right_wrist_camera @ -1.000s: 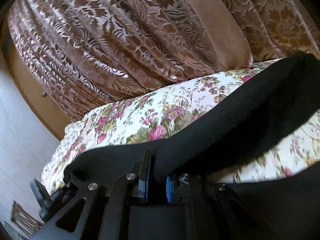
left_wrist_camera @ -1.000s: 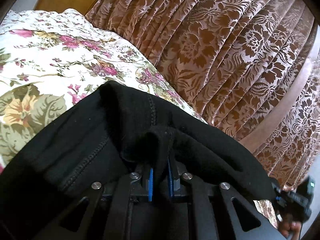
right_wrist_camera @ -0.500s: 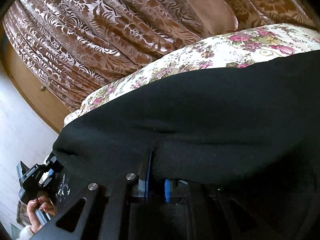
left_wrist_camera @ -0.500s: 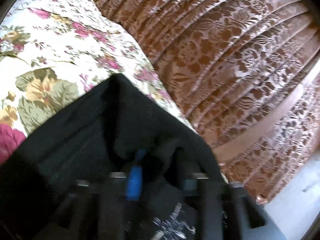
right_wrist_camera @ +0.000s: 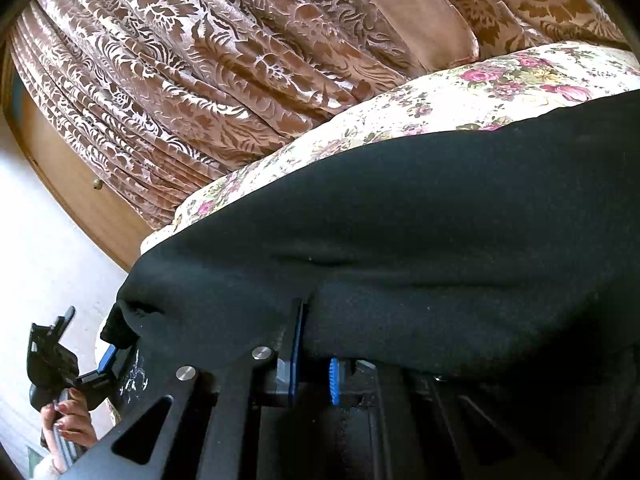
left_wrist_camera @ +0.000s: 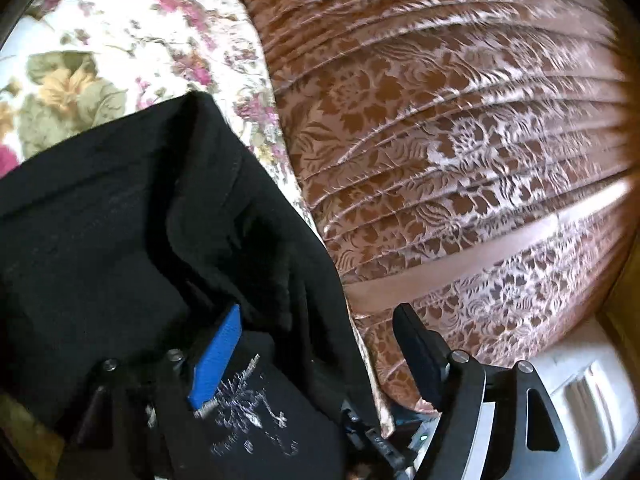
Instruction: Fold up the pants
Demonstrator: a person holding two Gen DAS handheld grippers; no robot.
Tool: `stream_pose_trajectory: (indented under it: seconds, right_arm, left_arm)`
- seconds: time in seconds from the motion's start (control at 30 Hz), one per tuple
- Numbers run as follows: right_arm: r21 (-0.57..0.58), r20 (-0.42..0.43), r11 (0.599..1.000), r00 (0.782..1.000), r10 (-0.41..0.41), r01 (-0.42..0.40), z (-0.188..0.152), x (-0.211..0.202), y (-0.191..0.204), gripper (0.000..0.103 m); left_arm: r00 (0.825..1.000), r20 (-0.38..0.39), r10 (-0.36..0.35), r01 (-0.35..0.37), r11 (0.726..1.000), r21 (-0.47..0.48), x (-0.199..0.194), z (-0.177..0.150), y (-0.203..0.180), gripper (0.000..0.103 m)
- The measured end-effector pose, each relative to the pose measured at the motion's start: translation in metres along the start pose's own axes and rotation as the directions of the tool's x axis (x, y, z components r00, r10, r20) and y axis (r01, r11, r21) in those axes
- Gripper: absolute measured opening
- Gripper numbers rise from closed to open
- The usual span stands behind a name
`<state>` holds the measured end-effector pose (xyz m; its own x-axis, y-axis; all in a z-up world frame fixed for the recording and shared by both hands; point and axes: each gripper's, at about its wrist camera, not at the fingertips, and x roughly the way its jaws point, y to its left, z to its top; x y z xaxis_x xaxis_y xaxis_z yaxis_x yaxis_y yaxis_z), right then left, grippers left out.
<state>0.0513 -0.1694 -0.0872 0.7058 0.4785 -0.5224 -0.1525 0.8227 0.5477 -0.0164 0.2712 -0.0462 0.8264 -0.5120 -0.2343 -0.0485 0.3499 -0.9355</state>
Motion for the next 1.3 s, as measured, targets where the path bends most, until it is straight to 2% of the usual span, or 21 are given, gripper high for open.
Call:
stream_pose_trajectory:
  seconds: [0.03,0.07,0.1,0.23,0.27,0.33,0.4,0.5,0.53,0.63,0.73,0.8,0.83,0.87,0.9,0.97,1.03,1.07,1.17,1.23,1.3]
  right_arm:
    - [0.0,0.0,1.0,1.0,0.0,0.0,0.0,0.0,0.0,0.009]
    - [0.001,0.0,1.0,1.0,0.001,-0.001,0.0,0.0,0.0,0.009]
    - [0.001,0.001,1.0,1.0,0.002,-0.002,0.0,0.0,0.0,0.009]
    - [0.005,0.004,1.0,1.0,0.011,-0.011,-0.001,0.0,-0.001,0.009]
    - [0.005,0.004,1.0,1.0,0.012,-0.012,-0.001,0.0,-0.001,0.009]
    - [0.006,0.004,1.0,1.0,0.013,-0.013,-0.001,0.0,-0.002,0.009]
    - [0.005,0.004,1.0,1.0,0.012,-0.012,-0.001,0.0,-0.002,0.009]
    - [0.007,0.004,1.0,1.0,0.014,-0.014,-0.001,0.001,-0.002,0.009]
    - [0.005,0.004,1.0,1.0,0.013,-0.013,-0.001,0.0,-0.002,0.009]
    - [0.006,0.004,1.0,1.0,0.014,-0.014,-0.001,0.0,-0.002,0.009]
    - [0.005,0.005,1.0,1.0,0.012,-0.012,-0.001,0.0,-0.002,0.009]
    - [0.004,0.005,1.0,1.0,0.011,-0.011,-0.001,0.0,-0.002,0.009]
    - [0.003,0.006,1.0,1.0,0.01,-0.01,-0.001,0.0,-0.002,0.009]
    - [0.004,0.006,1.0,1.0,0.011,-0.011,-0.001,0.0,-0.002,0.009]
    - [0.004,0.006,1.0,1.0,0.011,-0.011,-0.001,0.0,-0.002,0.009]
    - [0.004,0.006,1.0,1.0,0.011,-0.011,-0.001,0.0,-0.002,0.009]
    - [0.004,0.006,1.0,1.0,0.011,-0.011,-0.001,0.0,-0.002,0.009]
    - [0.004,0.006,1.0,1.0,0.011,-0.011,-0.001,0.0,-0.002,0.009]
    - [0.004,0.005,1.0,1.0,0.012,-0.012,-0.001,0.0,-0.002,0.009]
    - [0.004,0.006,1.0,1.0,0.012,-0.012,-0.001,0.0,-0.002,0.009]
    - [0.004,0.006,1.0,1.0,0.013,-0.013,-0.001,0.0,-0.002,0.009]
  left_arm:
    - [0.998,0.049,0.048,-0.049,0.999,0.024,-0.007,0.001,-0.005,0.076]
    - [0.981,0.145,0.126,-0.137,0.989,0.065,-0.022,0.002,-0.013,0.076]
    - [0.965,0.22,0.143,-0.173,0.977,0.122,-0.037,0.005,-0.024,0.076]
    - [0.971,0.18,0.155,-0.19,0.961,0.199,-0.041,0.006,-0.045,0.076]
    - [0.98,0.138,0.145,-0.17,0.966,0.193,-0.035,0.001,-0.047,0.076]
    - [0.989,0.048,0.14,-0.145,0.98,0.136,-0.017,-0.003,-0.042,0.076]
    - [0.99,-0.087,0.114,-0.113,0.993,0.014,0.011,-0.009,-0.032,0.074]
    - [0.987,-0.159,0.03,-0.056,0.985,-0.165,0.034,-0.014,-0.015,0.073]
    - [0.988,-0.15,0.029,-0.059,0.979,-0.195,0.035,-0.015,-0.011,0.073]
    - [0.999,-0.036,0.006,-0.017,0.948,-0.319,0.032,-0.003,0.004,0.075]
    - [0.999,0.022,0.026,-0.015,0.916,-0.402,0.03,0.005,0.019,0.078]
    - [0.998,0.037,0.054,-0.032,0.899,-0.436,0.029,0.012,0.03,0.071]
    - [0.997,0.039,0.06,-0.038,0.9,-0.434,0.031,0.013,0.032,0.059]
    - [0.995,0.03,0.095,-0.074,0.91,-0.408,0.031,0.017,0.032,0.038]
    - [0.991,0.02,0.132,-0.114,0.919,-0.377,0.029,0.02,0.032,0.03]
    - [0.986,0.036,0.163,-0.145,0.942,-0.303,0.024,0.022,0.026,0.012]
    - [0.98,0.058,0.192,-0.175,0.958,-0.227,0.015,0.024,0.02,0.005]
    - [0.975,0.096,0.202,-0.183,0.968,-0.171,0.006,0.026,0.013,0.0]
    - [0.956,0.189,0.224,-0.21,0.974,-0.09,-0.013,0.029,0.008,0.0]
    - [0.95,0.196,0.243,-0.23,0.969,-0.085,-0.021,0.029,0.011,0.0]
    - [0.948,0.162,0.272,-0.263,0.962,-0.078,-0.021,0.026,0.017,0.0]
